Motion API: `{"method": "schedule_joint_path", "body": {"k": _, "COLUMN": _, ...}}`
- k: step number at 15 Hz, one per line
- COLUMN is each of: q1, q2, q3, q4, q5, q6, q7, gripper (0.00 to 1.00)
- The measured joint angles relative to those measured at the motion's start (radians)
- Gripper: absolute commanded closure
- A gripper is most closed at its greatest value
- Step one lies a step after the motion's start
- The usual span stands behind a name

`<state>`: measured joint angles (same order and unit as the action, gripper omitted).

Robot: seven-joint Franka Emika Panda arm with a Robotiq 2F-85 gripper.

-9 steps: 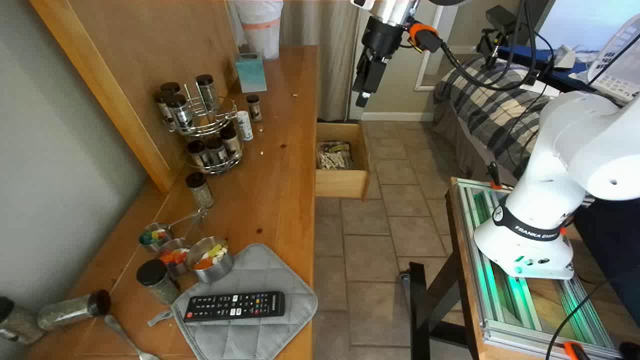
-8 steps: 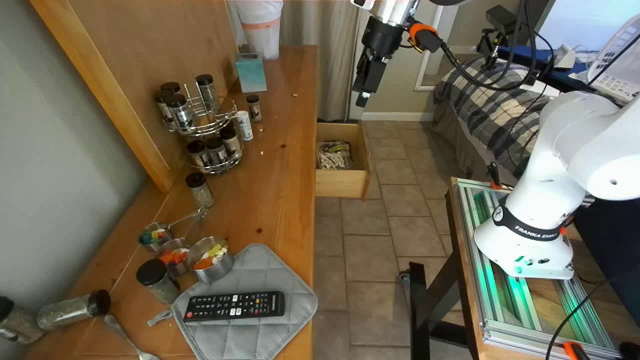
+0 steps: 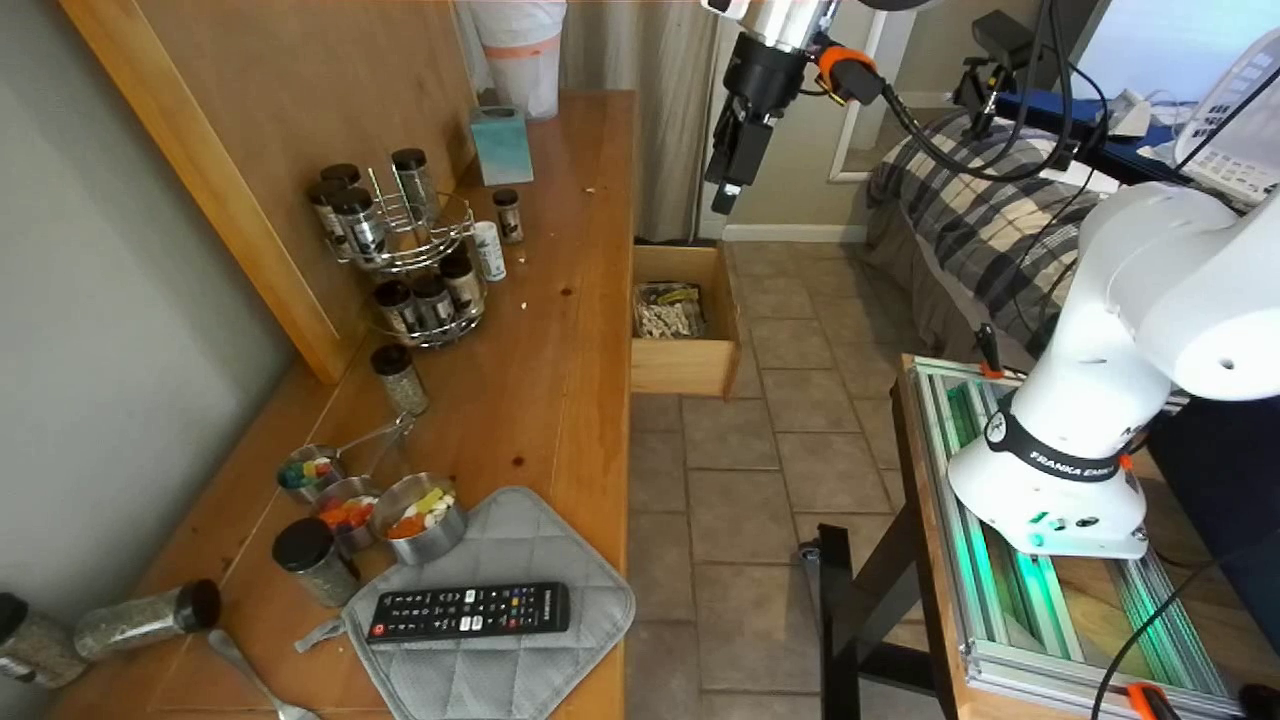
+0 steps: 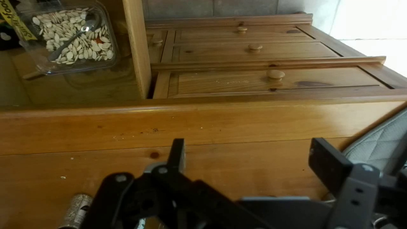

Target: Pick up the clear lunch box from the open drawer and put it on the kitchen counter

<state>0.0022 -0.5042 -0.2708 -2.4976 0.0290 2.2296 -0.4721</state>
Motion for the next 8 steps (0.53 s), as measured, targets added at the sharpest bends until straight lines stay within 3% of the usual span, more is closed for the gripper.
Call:
{"method": "schedule_joint_path", "body": {"k": 4, "q1": -0.012, "q2": 0.011, "q3": -0.009, "q4": 0.002, "q5": 0.003, "q6": 0.0, "q7": 0.0, "gripper": 0.0}}
{"method": "schedule_joint_path", "body": {"k": 8, "q1": -0.022, "q2": 0.081, "q3": -0.072, "q4": 0.016, "q5": 0.016, "q6": 0.017, "q7": -0.029, "gripper": 0.0}}
